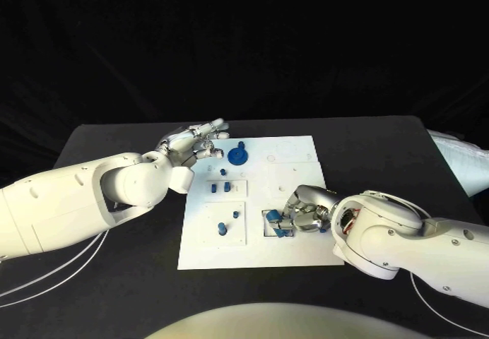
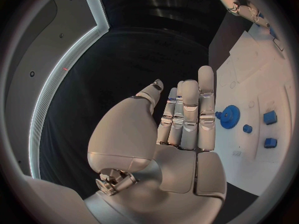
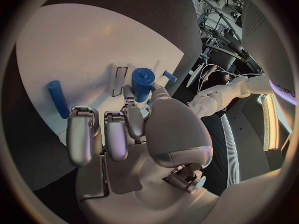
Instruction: Assemble the parts on the task board
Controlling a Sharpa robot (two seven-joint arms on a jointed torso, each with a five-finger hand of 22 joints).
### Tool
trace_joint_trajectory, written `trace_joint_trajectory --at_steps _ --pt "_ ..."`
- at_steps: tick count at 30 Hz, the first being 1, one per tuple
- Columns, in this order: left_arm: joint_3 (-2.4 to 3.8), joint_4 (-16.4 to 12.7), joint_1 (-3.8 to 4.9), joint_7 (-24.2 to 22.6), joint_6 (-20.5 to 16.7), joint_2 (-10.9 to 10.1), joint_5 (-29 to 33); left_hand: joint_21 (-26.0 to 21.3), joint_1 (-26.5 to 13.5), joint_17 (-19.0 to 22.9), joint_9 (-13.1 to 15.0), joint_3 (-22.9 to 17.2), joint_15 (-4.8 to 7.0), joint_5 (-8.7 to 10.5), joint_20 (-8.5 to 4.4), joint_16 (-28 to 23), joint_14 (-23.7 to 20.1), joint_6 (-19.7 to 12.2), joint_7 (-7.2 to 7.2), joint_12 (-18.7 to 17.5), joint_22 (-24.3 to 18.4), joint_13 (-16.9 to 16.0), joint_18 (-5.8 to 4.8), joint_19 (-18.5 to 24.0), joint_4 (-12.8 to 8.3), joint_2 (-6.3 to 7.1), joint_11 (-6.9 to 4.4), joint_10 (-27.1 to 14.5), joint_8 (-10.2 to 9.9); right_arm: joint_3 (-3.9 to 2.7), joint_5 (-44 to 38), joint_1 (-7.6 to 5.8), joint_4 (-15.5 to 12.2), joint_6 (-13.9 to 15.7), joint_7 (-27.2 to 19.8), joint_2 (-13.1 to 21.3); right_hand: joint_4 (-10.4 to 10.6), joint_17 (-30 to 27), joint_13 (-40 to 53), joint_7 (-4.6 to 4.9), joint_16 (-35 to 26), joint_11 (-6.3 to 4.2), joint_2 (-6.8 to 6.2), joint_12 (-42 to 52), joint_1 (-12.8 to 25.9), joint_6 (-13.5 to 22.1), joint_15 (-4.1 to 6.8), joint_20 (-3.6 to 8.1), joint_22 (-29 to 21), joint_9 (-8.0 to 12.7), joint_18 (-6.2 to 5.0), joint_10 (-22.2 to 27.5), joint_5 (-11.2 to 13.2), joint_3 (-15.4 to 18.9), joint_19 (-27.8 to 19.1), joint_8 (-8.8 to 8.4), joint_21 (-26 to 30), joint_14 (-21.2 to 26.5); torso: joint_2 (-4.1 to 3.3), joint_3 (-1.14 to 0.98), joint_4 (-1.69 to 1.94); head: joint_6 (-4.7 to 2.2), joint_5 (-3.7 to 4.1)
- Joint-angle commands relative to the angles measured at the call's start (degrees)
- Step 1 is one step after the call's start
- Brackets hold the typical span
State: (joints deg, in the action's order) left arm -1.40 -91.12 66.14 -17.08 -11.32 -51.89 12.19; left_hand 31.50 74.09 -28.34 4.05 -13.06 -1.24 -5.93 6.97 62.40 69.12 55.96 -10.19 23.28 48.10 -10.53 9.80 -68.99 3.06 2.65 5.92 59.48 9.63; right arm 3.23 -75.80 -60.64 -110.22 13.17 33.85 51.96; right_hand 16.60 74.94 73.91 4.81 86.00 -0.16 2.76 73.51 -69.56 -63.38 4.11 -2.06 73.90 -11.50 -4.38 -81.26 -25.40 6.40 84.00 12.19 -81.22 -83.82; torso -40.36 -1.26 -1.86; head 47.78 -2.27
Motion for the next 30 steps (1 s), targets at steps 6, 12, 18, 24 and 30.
trace_joint_trajectory --at_steps 6,12,18,24,30 --pt "0.03 -0.1 -0.03 -0.2 1.1 0.1 -0.2 0.0 -0.1 0.1 -0.1 0.3 0.02 -0.26 0.02 0.1 -0.5 -0.3 -0.05 0.2 -0.1 0.0 0.63 0.2 -0.1 0.02 -0.07 -0.3 0.3 0.0 -1.9 0.14 0.9 -1.7 0.8 -0.9 0.0 6.7 -1.4 -1.22 0.1 -0.6 0.95 -1.9 2.8 -1.7 0.57 0.72 0.0 -0.9 0.97 0.2 3.2 1.5 0.6 0.43 0.0 -4.6 0.0 -0.07 0.04 0.05 -0.06" --pt "0.03 -0.1 -0.03 -0.2 1.1 0.1 -0.2 0.0 -0.1 0.1 -0.1 0.3 0.02 -0.26 0.02 0.1 -0.5 -0.3 -0.05 0.2 -0.1 0.0 0.63 0.2 -0.1 0.02 -0.07 -0.3 0.3 0.0 -2.6 0.16 1.0 -1.3 0.7 -1.1 0.0 6.7 -1.5 -1.25 0.0 -0.68 1.28 -2.7 8.5 -1.4 0.65 0.82 -0.1 -2.5 0.97 0.1 15.9 5.8 0.5 0.5 0.1 -4.6 0.03 -0.06 -0.06 0.08 -0.17" --pt "0.03 -0.1 -0.03 -0.2 1.1 0.2 -0.2 0.0 -0.1 0.1 -0.1 0.3 0.02 -0.26 0.02 0.1 -0.5 -0.3 -0.05 0.2 -0.1 0.0 0.63 0.2 -0.1 0.02 -0.07 -0.3 0.3 0.0 -3.3 0.17 0.9 -1.3 0.6 -1.1 0.0 6.7 -1.6 -1.22 0.0 -0.64 0.85 -3.3 10.0 -1.2 0.6 0.79 -0.1 -3.2 0.97 0.1 18.7 7.8 0.5 0.46 0.2 -4.6 0.02 -0.06 -0.06 0.1 -0.26" --pt "0.03 -0.1 -0.03 -0.1 1.2 0.1 -0.2 0.0 0.0 0.3 -0.1 0.4 0.0 -0.26 0.05 0.1 -0.6 -0.4 -0.08 0.4 -0.2 0.0 0.63 0.3 -0.1 -0.01 -0.03 -0.5 0.4 0.0 -3.9 0.2 0.8 -1.6 0.5 -1.0 -3.8 6.7 -1.2 -1.21 0.0 -0.64 0.17 -3.4 2.9 -0.9 0.62 0.8 0.0 -4.2 0.97 0.0 16.8 6.9 0.5 0.4 0.2 -4.7 0.02 -0.08 0.0 0.22 -0.28" --pt "0.03 -0.1 -0.03 -0.1 1.3 0.1 -0.2 0.0 0.0 0.3 -0.1 0.4 0.0 -0.26 0.05 0.1 -0.6 -0.4 -0.08 0.4 -0.2 0.0 0.63 0.3 -0.1 -0.01 -0.03 -0.5 0.4 0.0 -4.5 0.23 0.6 -2.1 0.3 -0.9 -9.0 6.9 -0.9 -1.14 0.1 -0.67 0.23 -3.6 -4.8 -0.7 0.65 0.81 0.2 -5.2 1.02 0.0 18.3 4.7 0.6 0.32 0.1 -4.7 0.0 -0.09 -0.02 0.35 -0.39"
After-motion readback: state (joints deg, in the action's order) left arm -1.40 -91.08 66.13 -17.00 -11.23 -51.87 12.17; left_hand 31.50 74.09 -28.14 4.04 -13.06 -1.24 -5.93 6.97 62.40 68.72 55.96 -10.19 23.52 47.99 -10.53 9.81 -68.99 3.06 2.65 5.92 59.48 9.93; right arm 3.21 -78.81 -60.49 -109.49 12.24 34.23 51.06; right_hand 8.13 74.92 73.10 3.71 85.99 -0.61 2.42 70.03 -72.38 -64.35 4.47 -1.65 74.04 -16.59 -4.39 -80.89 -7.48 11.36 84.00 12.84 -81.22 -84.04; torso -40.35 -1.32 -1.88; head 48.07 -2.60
